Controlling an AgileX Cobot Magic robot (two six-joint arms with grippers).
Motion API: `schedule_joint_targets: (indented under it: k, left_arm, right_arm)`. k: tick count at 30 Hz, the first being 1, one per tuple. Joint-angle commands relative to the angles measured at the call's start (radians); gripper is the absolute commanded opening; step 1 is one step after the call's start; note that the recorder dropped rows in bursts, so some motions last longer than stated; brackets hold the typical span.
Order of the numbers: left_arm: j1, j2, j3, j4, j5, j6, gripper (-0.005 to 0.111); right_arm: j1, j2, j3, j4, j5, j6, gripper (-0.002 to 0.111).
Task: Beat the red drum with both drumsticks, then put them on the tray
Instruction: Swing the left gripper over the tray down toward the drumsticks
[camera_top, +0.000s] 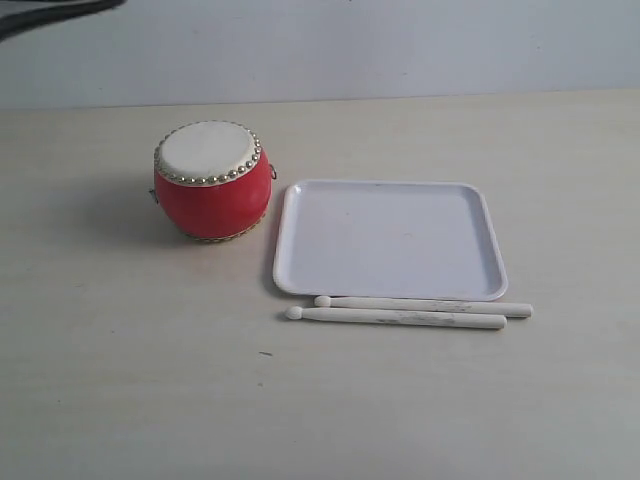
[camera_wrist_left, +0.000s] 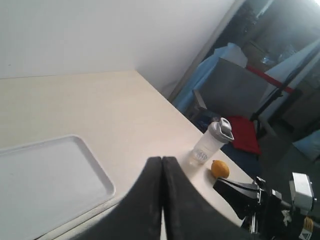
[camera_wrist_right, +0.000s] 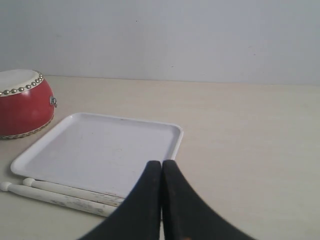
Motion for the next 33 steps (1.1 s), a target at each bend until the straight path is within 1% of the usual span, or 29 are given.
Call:
schedule_joint_targets:
  k: [1,3,5,6,8,19,23,26,27,29,30,32,33]
  left_arm:
    - [-0.242,0.073,0.021,0.069,-0.23,0.005,0.0]
    - [-0.333,0.116,0.021,0.093,-0.331,0.005,0.0]
    - [-0.397,0.152,0.021,0.114,-0.412,0.038,0.0]
    - [-0.422,0.167,0.021,0.13,-0.445,0.067,0.0]
    - [-0.444,0.191,0.021,0.141,-0.461,0.108,0.0]
    - [-0.45,0.204,0.021,0.157,-0.461,0.11,0.0]
    - [-0.45,0.204,0.021,0.232,-0.397,0.11,0.0]
    - [-0.45,0.204,0.017,0.287,-0.314,0.102,0.0]
    - [-0.45,0.204,0.012,0.33,-0.279,0.072,0.0]
    - [-0.45,0.204,0.002,0.463,-0.259,-0.106,0.0]
    - [-0.45,0.204,-0.005,0.587,-0.259,-0.292,0.0]
    - [-0.45,0.204,-0.014,0.779,-0.259,-0.564,0.0]
    - [-0.45,0.21,-0.019,0.933,-0.259,-0.767,0.0]
  right_arm:
    - [-0.005,-0.007,0.004,0.002,-0.009,-0.002,0.0]
    - [-0.005,-0.007,0.004,0.002,-0.009,-0.002,0.0]
    - [-0.005,-0.007,0.004,0.002,-0.009,-0.002,0.0]
    - [-0.005,-0.007,0.004,0.002,-0.009,-0.002,0.0]
    - [-0.005,-0.007,0.004,0.002,-0.009,-0.002,0.0]
    - [-0.005,-0.007,0.004,0.002,-0.009,-0.004,0.0]
    - [-0.005,-0.007,0.004,0.002,-0.009,-0.002,0.0]
    - [-0.005,-0.007,0.004,0.002,-0.009,-0.002,0.0]
    - [-0.005,-0.007,0.004,0.002,-0.009,-0.002,0.0]
    - [-0.005,-0.007,0.004,0.002,-0.009,-0.002,0.0]
    - [-0.005,-0.007,0.004,0.002,-0.009,-0.002,0.0]
    - [-0.005,-0.007,0.004,0.002,-0.009,-0.002,0.0]
    - [-0.005,-0.007,0.004,0.002,-0.009,-0.002,0.0]
